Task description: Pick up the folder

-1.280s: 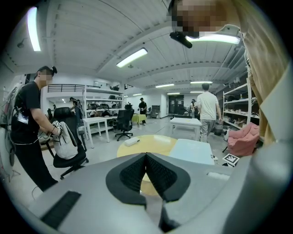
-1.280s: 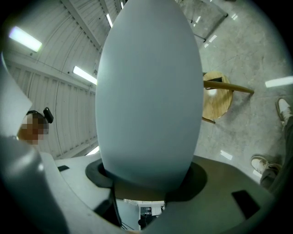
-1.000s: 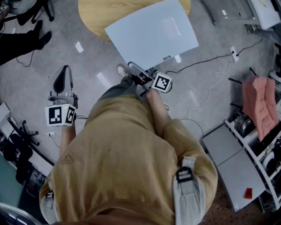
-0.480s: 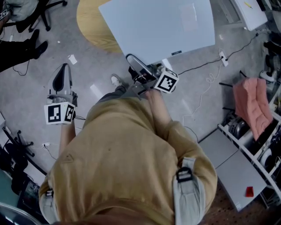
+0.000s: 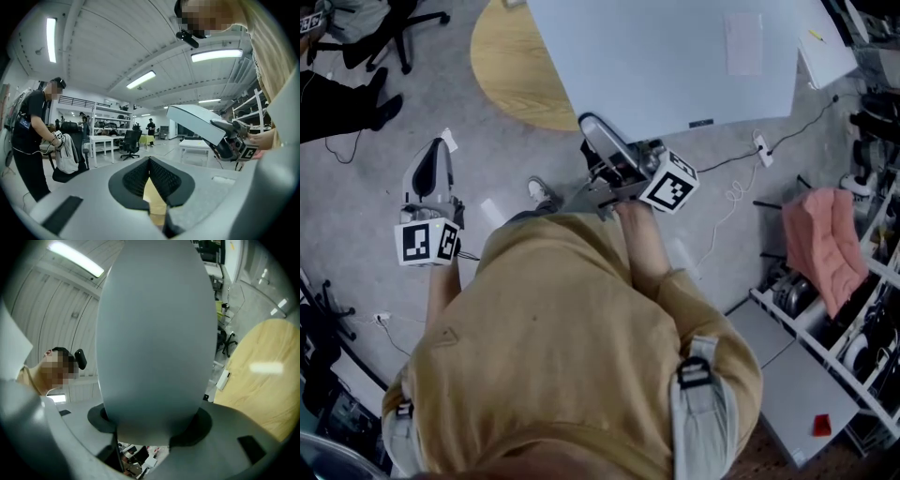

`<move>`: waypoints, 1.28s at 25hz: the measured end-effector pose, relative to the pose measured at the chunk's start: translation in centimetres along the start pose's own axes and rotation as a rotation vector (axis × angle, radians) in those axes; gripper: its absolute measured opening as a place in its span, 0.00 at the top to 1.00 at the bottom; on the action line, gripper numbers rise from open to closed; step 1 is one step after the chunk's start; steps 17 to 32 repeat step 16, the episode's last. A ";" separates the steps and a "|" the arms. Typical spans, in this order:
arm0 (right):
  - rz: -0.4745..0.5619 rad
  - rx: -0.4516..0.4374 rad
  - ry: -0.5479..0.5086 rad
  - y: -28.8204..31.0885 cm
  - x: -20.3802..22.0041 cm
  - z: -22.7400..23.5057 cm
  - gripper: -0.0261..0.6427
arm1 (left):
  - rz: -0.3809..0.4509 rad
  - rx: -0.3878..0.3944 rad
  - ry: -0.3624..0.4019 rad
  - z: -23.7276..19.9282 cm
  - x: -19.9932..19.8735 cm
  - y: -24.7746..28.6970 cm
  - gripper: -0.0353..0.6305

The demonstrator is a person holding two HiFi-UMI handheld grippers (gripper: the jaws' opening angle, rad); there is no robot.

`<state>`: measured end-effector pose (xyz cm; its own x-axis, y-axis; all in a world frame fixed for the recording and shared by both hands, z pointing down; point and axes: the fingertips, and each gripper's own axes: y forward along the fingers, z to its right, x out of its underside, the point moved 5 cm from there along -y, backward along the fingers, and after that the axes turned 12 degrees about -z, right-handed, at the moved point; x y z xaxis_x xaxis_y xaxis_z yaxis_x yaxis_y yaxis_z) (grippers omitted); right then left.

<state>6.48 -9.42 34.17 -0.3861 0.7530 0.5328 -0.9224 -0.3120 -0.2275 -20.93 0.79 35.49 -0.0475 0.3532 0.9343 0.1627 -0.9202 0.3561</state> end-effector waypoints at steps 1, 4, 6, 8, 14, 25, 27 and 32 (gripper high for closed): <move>-0.010 0.018 -0.023 -0.1 -0.5 -0.2 0.55 | 0.005 -0.009 -0.002 0.1 -0.2 -0.1 0.94; -0.036 0.059 -0.086 -0.2 -2.1 -1.0 0.55 | 0.018 -0.033 -0.011 0.1 -0.7 -0.5 0.94; -0.043 0.067 -0.114 -0.1 -3.2 -1.6 0.55 | 0.024 -0.046 -0.015 0.5 -1.1 -0.5 0.94; -0.044 0.072 -0.140 -0.2 -4.4 -2.3 0.55 | 0.033 -0.054 -0.016 1.0 -1.6 -0.3 0.94; -0.061 0.112 -0.272 -0.4 -7.8 -3.5 0.55 | 0.065 -0.072 -0.017 2.6 -2.9 0.8 0.94; -0.072 0.116 -0.304 -0.4 -8.7 -3.6 0.55 | 0.067 -0.076 -0.020 3.2 -3.0 1.4 0.94; -0.072 0.116 -0.304 -0.4 -8.7 -3.6 0.55 | 0.067 -0.076 -0.020 3.2 -3.0 1.4 0.94; -0.072 0.116 -0.304 -0.4 -8.7 -3.6 0.55 | 0.067 -0.076 -0.020 3.2 -3.0 1.4 0.94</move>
